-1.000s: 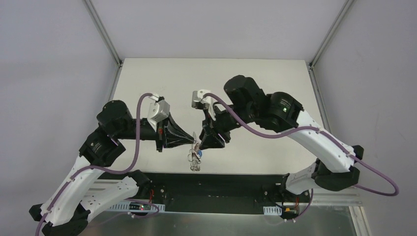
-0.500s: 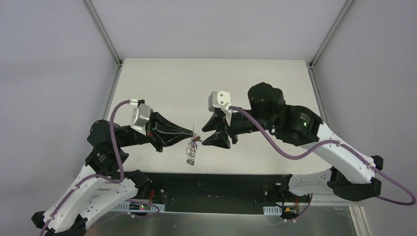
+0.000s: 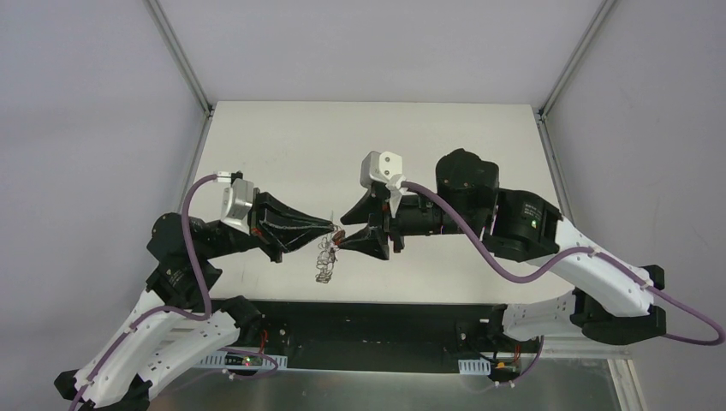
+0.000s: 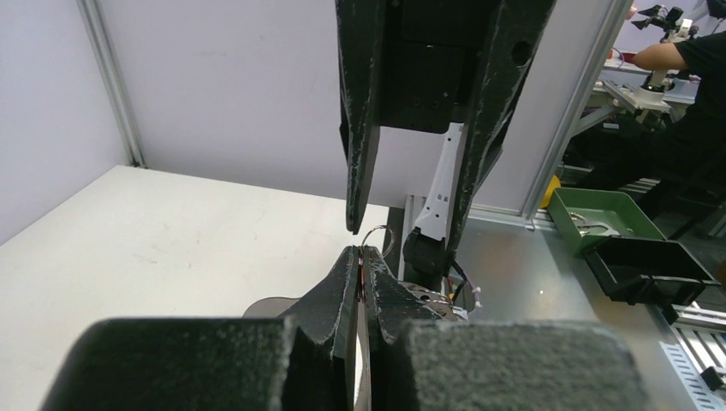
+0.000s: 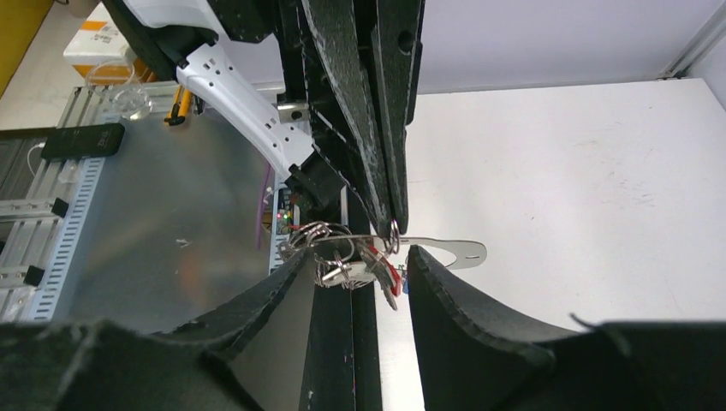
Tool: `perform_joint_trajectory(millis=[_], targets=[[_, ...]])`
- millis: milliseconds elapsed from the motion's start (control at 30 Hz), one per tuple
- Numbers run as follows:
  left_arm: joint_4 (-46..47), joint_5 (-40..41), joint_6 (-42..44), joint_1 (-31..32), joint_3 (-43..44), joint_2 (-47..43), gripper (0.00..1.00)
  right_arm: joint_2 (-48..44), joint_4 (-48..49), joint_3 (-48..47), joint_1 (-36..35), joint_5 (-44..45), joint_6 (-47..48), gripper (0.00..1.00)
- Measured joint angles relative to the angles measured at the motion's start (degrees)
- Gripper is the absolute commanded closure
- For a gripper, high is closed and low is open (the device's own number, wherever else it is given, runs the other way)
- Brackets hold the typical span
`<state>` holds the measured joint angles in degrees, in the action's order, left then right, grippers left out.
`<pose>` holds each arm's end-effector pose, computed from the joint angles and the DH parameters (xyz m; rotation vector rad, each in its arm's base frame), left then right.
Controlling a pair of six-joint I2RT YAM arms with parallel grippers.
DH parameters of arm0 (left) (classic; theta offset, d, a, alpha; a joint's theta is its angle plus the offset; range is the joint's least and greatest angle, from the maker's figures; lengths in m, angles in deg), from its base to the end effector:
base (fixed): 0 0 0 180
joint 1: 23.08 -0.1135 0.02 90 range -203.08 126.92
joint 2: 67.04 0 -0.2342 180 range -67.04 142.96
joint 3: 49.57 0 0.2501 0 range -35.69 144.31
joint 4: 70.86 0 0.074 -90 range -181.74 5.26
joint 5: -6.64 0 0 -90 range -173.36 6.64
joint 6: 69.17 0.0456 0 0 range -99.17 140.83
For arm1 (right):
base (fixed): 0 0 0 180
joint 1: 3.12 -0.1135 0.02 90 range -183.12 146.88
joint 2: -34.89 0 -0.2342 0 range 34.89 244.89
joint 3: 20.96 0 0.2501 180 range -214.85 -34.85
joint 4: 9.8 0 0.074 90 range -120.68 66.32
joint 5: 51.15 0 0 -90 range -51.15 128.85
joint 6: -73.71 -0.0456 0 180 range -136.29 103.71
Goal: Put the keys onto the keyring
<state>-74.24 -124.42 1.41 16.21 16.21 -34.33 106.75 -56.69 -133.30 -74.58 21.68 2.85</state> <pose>0.0791 -0.1034 0.4302 0.8736 0.9454 -1.2661 0.0680 0.2452 0.4853 -1.4105 1.0634 0.9271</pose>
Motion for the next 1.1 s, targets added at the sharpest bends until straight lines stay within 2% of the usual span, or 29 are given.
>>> perform_joint_trajectory(millis=[367, 467, 633, 1100], targets=[[-2.51, 2.51, 2.16, 0.0, 0.0, -0.02, 1.0, 1.31, 2.34, -0.9, -4.0, 10.12, -2.21, 0.61], [-3.04, 2.62, 2.47, 0.0, 0.0, -0.11, 1.0, 1.81, 2.32, -0.96, -4.81, 13.35, -1.88, 0.68], [-3.56, 2.64, 2.56, 0.0, 0.02, -0.17, 1.0, 2.49, 2.12, -0.98, -5.7, 17.9, -1.25, 0.69], [-3.8, 2.75, 2.86, 0.0, 0.04, -0.22, 1.0, 1.55, 1.07, -0.81, -6.1, 20.92, -0.87, 0.74]])
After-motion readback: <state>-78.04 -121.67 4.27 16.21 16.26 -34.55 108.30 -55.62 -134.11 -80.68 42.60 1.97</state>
